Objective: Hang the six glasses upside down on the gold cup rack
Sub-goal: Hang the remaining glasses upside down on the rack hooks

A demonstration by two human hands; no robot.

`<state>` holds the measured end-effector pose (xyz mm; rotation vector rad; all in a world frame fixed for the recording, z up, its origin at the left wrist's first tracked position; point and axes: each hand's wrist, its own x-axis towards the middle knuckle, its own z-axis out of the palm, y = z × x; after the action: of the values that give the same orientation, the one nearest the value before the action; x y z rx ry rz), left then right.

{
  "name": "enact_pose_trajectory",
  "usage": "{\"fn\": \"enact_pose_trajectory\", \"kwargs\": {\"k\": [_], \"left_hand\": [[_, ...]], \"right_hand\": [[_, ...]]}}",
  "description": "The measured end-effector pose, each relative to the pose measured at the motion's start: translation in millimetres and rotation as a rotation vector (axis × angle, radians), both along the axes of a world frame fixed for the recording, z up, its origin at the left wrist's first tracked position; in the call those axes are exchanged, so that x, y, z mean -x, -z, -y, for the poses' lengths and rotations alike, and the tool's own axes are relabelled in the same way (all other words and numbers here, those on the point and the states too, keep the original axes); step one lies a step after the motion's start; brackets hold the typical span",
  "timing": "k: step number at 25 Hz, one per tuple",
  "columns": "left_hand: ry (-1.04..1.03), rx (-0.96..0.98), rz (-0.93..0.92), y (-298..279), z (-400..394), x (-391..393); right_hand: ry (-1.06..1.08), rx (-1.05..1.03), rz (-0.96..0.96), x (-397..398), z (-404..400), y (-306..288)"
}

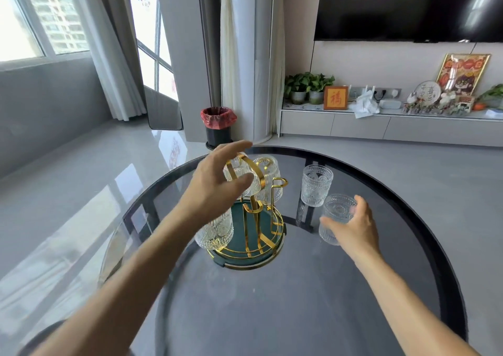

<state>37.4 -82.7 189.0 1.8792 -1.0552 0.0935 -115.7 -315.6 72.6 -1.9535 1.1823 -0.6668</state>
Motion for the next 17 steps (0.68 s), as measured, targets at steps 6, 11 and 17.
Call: {"fn": "enact_pose_trajectory", "kwargs": {"k": [6, 11, 17], "left_hand": [[0.01, 0.163, -0.01, 21, -9, 39], [0.29, 0.065, 0.008, 22, -11, 54], [0.217, 0.358, -0.149, 20, -27, 57]], "right_hand": [[-0.061, -0.176, 0.39, 7, -43, -40], [-0.288, -0.473, 0.762, 20, -90, -89], [-0.623, -0.843, 0.739, 13, -117, -99]]}}
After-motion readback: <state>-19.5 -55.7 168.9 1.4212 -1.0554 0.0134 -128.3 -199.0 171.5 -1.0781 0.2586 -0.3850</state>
